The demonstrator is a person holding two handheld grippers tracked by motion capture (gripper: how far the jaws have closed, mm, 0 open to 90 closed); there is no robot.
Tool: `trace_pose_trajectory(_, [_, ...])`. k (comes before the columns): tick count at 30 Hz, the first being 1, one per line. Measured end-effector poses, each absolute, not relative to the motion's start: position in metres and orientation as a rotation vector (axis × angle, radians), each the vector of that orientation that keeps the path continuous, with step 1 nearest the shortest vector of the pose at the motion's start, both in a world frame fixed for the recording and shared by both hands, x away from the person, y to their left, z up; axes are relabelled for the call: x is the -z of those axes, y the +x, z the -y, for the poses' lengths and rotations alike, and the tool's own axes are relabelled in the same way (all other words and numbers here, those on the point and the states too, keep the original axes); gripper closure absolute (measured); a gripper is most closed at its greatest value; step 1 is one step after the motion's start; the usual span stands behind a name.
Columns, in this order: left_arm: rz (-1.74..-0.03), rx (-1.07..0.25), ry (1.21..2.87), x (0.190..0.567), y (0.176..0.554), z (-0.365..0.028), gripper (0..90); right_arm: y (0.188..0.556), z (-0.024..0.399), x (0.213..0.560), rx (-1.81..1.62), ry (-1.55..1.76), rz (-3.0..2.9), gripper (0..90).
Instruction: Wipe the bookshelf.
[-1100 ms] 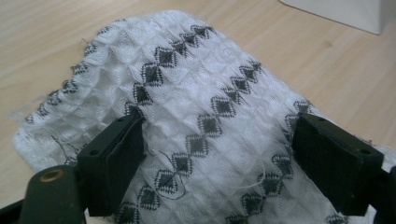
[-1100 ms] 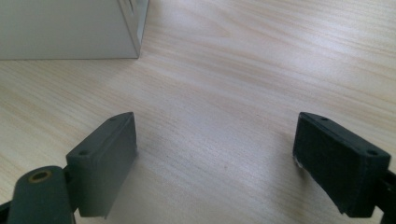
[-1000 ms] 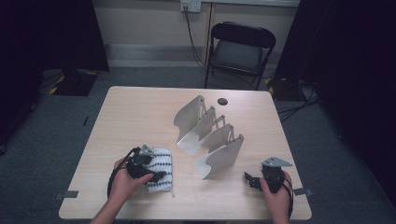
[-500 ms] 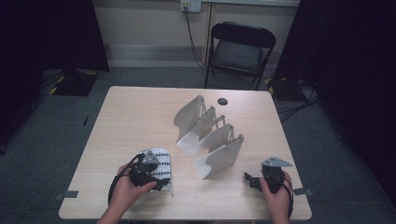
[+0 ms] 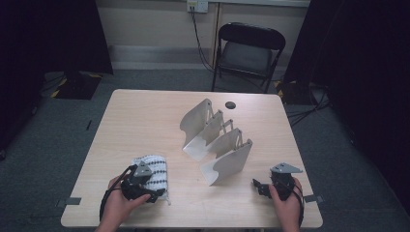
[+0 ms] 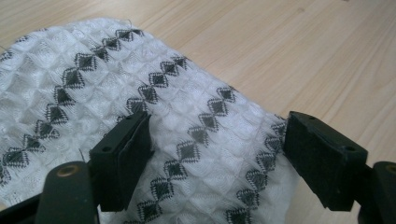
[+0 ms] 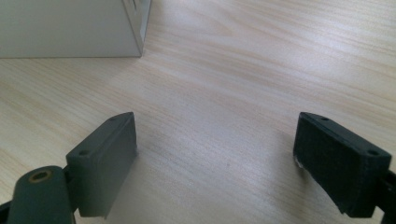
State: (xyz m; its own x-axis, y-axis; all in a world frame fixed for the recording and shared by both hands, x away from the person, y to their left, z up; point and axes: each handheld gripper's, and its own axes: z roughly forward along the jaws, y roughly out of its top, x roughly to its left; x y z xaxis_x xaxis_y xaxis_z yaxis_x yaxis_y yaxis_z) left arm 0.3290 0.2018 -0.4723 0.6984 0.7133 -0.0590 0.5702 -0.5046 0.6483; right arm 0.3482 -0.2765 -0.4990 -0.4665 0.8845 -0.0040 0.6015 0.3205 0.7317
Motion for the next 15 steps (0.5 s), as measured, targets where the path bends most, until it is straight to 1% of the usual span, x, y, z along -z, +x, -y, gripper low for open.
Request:
trace_pose_trajectory(6, [-1.050,-0.273,2.214,0.468,0.330,-0.214,21.0,0.348,0.277,0.499,-0.948,1.317,-2.187,12.8])
trace_pose_trajectory(9, [-1.056,-0.285,2.203,0.466,0.330,-0.215,20.5,0.348,0.276,0.499,-0.949,1.317,-2.185,12.8])
trace_pose_trajectory(13, [-1.014,-0.259,2.196,0.463,0.325,-0.208,22.9,0.348,0.276,0.499,-0.949,1.317,-2.186,12.8])
trace_pose_trajectory(15, [-1.027,-0.261,2.197,0.464,0.325,-0.209,24.0,0.348,0.276,0.499,-0.949,1.318,-2.185,12.8])
